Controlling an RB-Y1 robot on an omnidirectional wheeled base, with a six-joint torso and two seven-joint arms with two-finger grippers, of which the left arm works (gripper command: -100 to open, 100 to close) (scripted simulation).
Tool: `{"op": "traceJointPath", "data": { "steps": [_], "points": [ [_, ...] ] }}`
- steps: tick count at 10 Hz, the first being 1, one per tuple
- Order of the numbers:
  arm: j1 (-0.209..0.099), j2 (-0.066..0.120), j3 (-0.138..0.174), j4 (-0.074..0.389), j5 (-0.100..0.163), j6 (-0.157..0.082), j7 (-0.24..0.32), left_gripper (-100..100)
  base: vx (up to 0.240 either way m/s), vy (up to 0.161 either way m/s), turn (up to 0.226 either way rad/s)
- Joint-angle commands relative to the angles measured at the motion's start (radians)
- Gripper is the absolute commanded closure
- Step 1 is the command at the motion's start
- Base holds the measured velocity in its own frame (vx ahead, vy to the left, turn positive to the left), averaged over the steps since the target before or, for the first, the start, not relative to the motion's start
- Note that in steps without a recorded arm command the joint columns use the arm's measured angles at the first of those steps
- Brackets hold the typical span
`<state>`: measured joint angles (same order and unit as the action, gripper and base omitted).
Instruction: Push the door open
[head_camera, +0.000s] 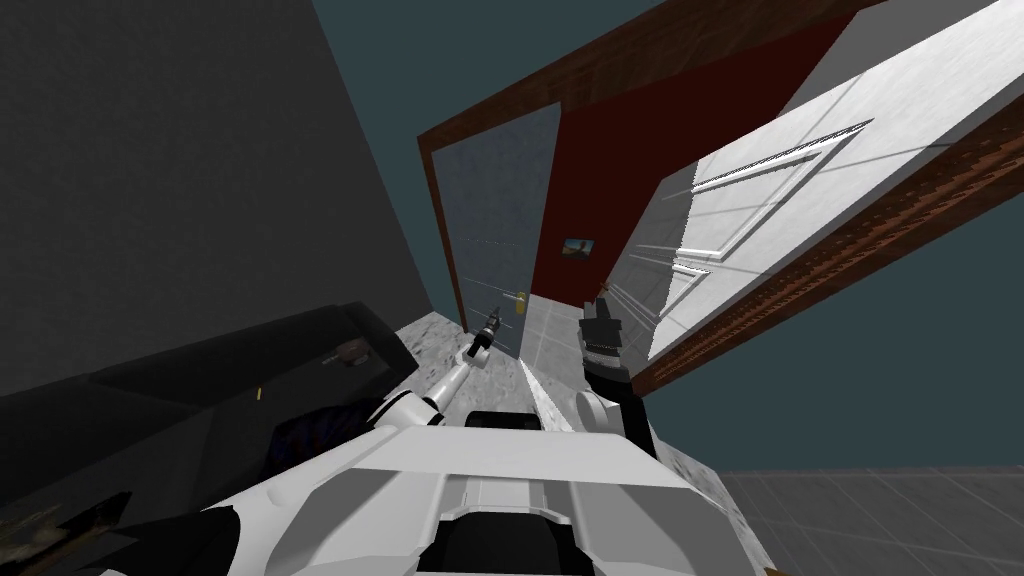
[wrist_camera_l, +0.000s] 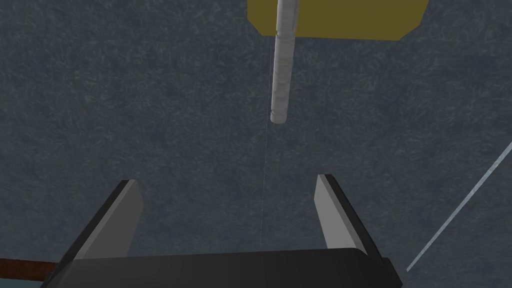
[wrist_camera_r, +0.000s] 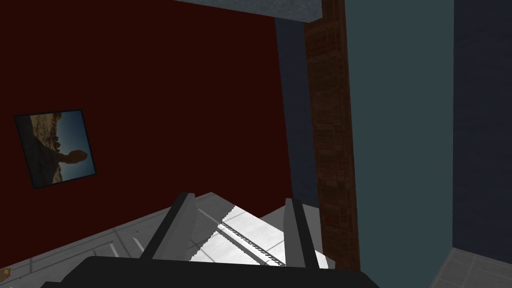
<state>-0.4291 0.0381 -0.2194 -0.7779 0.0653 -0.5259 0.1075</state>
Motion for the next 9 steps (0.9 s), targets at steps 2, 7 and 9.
{"op": "traceJointPath", "data": {
  "steps": [2, 7, 9],
  "points": [
    [-0.035, -0.010, -0.009, 0.057, 0.002, 0.006, -0.002, -100, 0.098, 0.054, -0.057],
    [-0.115, -0.043, -0.027, 0.186, 0.006, 0.010, -0.007, -100, 0.090, 0.047, -0.060],
    [-0.135, -0.053, -0.031, 0.218, 0.007, 0.011, -0.009, -100, 0.093, 0.052, -0.048]
  ]
}}
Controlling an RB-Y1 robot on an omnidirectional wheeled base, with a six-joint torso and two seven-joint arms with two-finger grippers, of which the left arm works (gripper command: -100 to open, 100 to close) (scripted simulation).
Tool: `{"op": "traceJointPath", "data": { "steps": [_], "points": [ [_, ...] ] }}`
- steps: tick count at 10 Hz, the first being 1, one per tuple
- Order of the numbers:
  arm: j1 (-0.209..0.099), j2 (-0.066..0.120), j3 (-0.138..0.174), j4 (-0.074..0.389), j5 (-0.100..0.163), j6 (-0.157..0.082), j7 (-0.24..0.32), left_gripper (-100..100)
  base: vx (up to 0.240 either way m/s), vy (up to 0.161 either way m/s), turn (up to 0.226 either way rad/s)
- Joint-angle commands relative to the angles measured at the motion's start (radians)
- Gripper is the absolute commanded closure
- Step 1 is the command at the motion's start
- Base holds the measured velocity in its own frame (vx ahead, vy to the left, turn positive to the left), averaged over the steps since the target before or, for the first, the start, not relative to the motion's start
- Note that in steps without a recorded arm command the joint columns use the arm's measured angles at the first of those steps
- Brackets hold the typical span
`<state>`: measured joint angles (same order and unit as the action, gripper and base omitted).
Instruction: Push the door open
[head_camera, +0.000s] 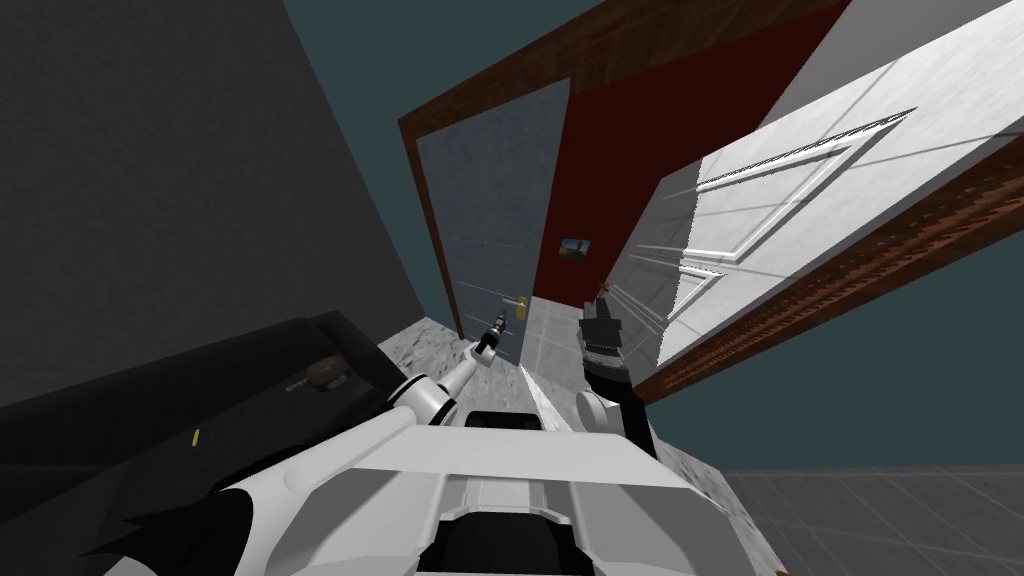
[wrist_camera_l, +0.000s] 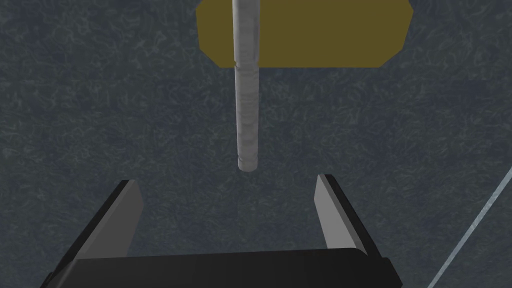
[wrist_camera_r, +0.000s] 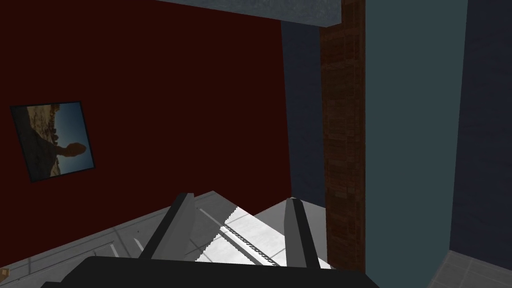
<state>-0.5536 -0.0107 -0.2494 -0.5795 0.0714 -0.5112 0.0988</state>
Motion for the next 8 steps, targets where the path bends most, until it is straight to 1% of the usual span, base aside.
{"op": "traceJointPath", "data": {
  "steps": [1, 2, 3, 6, 7, 8],
  "points": [
    [-0.017, -0.008, -0.003, 0.030, 0.001, -0.003, 0.000, -100, 0.078, 0.048, -0.029],
    [-0.013, -0.005, -0.002, 0.024, 0.001, -0.003, 0.001, -100, 0.033, 0.022, -0.006],
    [-0.015, 0.024, 0.001, 0.028, 0.002, -0.005, 0.000, -100, 0.097, -0.034, -0.032],
    [-0.014, 0.041, 0.006, 0.030, 0.004, -0.006, -0.002, -100, 0.180, -0.071, -0.019],
    [-0.014, 0.040, 0.008, 0.031, 0.005, -0.006, -0.003, -100, 0.198, -0.106, -0.026],
    [-0.014, 0.036, 0.010, 0.032, 0.005, -0.006, -0.004, -100, 0.214, -0.092, -0.022]
  ]
}}
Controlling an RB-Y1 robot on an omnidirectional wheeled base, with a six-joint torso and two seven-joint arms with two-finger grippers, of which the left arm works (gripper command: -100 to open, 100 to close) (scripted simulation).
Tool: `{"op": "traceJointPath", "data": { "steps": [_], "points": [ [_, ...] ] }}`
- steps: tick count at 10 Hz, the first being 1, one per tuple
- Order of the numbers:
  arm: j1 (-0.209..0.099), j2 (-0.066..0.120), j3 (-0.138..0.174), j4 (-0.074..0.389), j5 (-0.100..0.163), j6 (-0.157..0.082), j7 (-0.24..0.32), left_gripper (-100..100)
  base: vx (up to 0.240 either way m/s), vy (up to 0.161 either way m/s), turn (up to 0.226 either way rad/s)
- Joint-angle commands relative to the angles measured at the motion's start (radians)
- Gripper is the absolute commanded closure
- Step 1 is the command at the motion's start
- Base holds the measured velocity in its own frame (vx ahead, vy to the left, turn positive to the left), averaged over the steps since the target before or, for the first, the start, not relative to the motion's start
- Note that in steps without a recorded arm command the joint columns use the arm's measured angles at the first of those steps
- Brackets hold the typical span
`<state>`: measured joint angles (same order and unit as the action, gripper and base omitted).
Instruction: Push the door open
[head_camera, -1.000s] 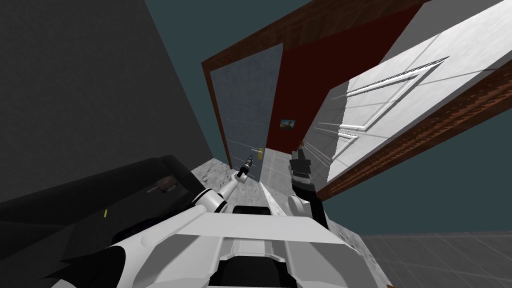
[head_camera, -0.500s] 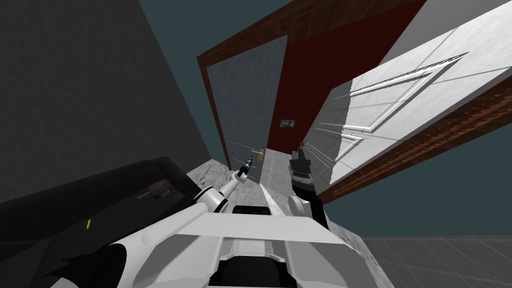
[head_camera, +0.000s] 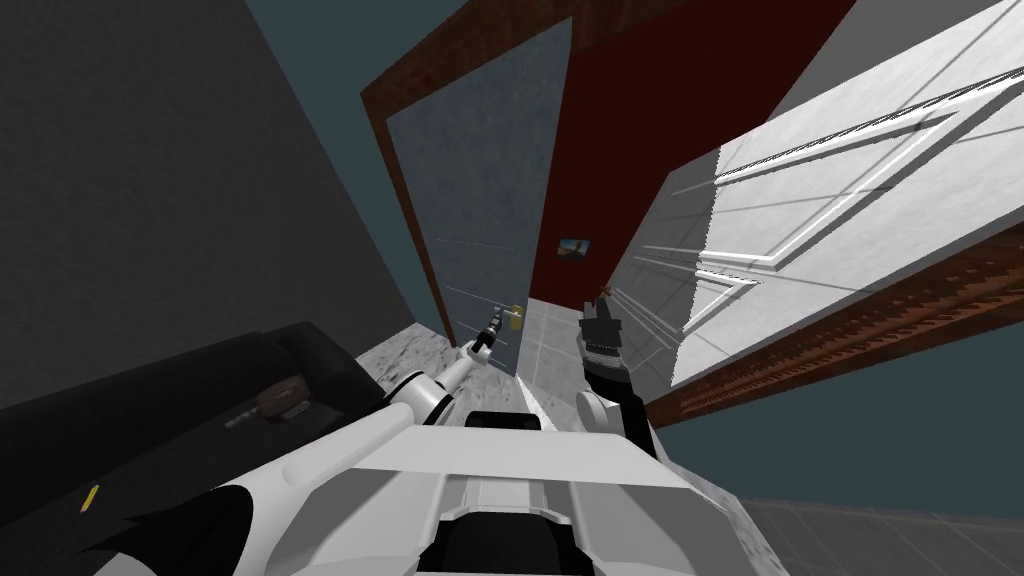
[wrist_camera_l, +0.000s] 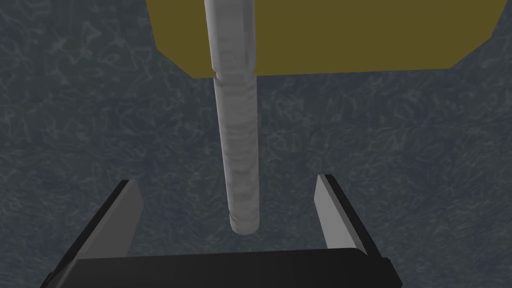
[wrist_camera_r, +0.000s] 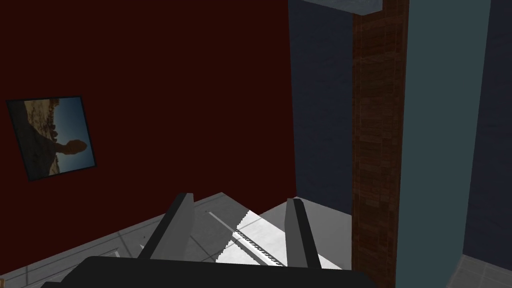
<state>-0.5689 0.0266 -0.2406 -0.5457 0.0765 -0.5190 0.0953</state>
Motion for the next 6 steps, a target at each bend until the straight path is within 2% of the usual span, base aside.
{"op": "traceJointPath", "data": {
  "steps": [1, 2, 3, 4, 6],
  "points": [
    [0.001, -0.009, 0.003, -0.001, 0.001, 0.001, -0.001, -100, 0.218, -0.103, -0.026],
    [0.001, -0.024, 0.005, 0.000, 0.002, 0.001, -0.002, -100, 0.213, -0.099, -0.023],
    [0.000, -0.016, 0.003, 0.001, 0.001, 0.000, 0.000, -100, 0.093, -0.041, 0.000],
    [0.000, -0.016, 0.003, 0.001, 0.001, 0.000, 0.000, 100, -0.012, 0.003, 0.004],
    [0.000, -0.016, 0.003, 0.001, 0.001, 0.000, 0.000, 100, -0.019, 0.014, -0.018]
  ]
}}
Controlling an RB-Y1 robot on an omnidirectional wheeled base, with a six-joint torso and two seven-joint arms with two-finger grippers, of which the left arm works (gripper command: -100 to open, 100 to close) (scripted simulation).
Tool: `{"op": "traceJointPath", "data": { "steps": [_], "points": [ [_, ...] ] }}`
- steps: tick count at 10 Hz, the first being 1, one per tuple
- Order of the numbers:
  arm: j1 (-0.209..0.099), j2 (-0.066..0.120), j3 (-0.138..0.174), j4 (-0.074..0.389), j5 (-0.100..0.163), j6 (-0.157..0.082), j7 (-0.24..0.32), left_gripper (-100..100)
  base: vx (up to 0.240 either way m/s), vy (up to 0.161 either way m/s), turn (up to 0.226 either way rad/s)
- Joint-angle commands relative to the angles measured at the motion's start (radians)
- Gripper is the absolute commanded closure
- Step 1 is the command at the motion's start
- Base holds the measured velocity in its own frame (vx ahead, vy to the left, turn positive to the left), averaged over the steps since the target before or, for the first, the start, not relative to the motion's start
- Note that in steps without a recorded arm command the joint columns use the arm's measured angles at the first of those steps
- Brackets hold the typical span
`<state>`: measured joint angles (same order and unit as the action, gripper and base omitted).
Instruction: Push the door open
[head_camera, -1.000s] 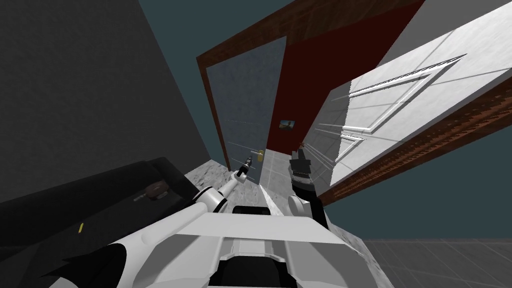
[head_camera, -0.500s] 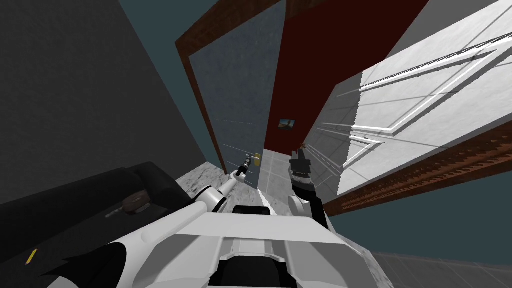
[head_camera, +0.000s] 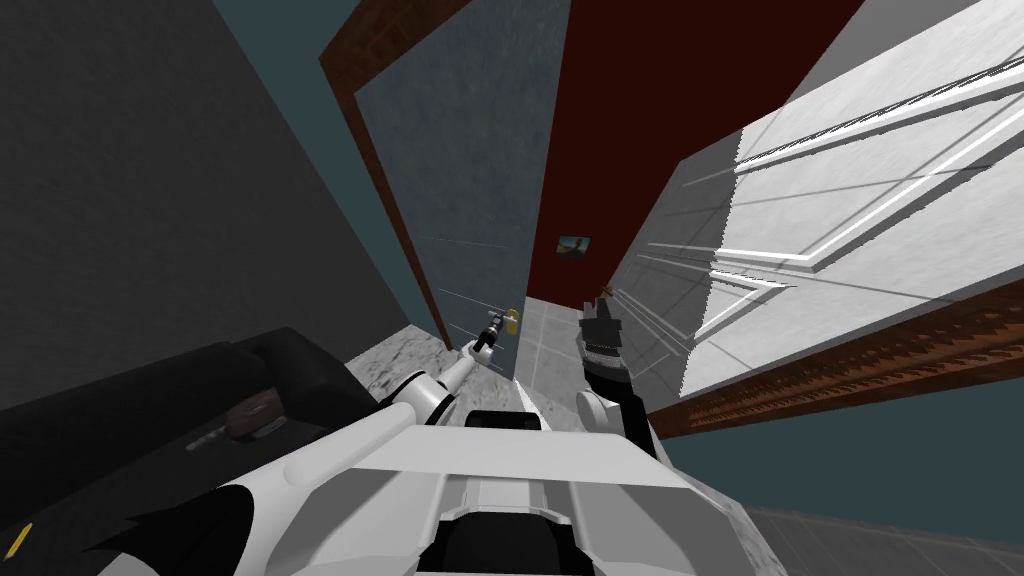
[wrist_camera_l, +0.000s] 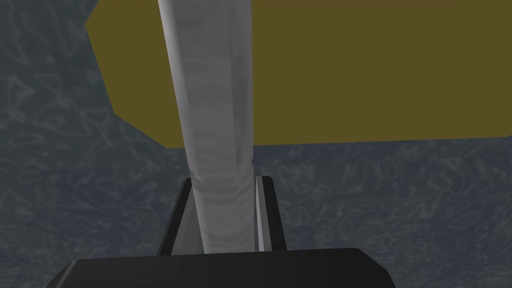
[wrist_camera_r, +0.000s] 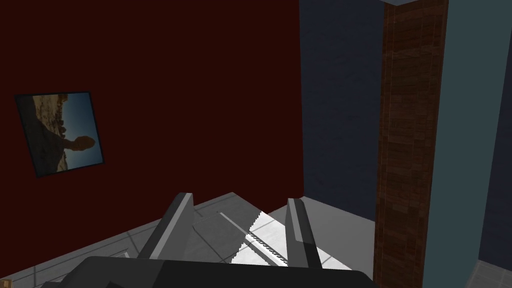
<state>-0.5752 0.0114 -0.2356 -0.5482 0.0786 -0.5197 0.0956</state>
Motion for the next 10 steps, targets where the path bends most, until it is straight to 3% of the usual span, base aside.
{"op": "traceJointPath", "data": {
  "steps": [1, 3, 4, 10],
  "points": [
    [0.007, 0.000, -0.002, 0.004, -0.001, 0.001, -0.001, 100, -0.002, 0.005, -0.003],
    [0.007, 0.000, -0.002, 0.004, -0.001, 0.001, -0.001, 100, 0.000, 0.000, 0.000],
    [0.001, 0.012, 0.012, 0.001, 0.004, 0.000, -0.005, 100, 0.079, -0.076, 0.020],
    [0.003, 0.039, 0.045, 0.004, 0.014, 0.001, -0.017, 100, 0.118, -0.099, 0.035]
  ]
}}
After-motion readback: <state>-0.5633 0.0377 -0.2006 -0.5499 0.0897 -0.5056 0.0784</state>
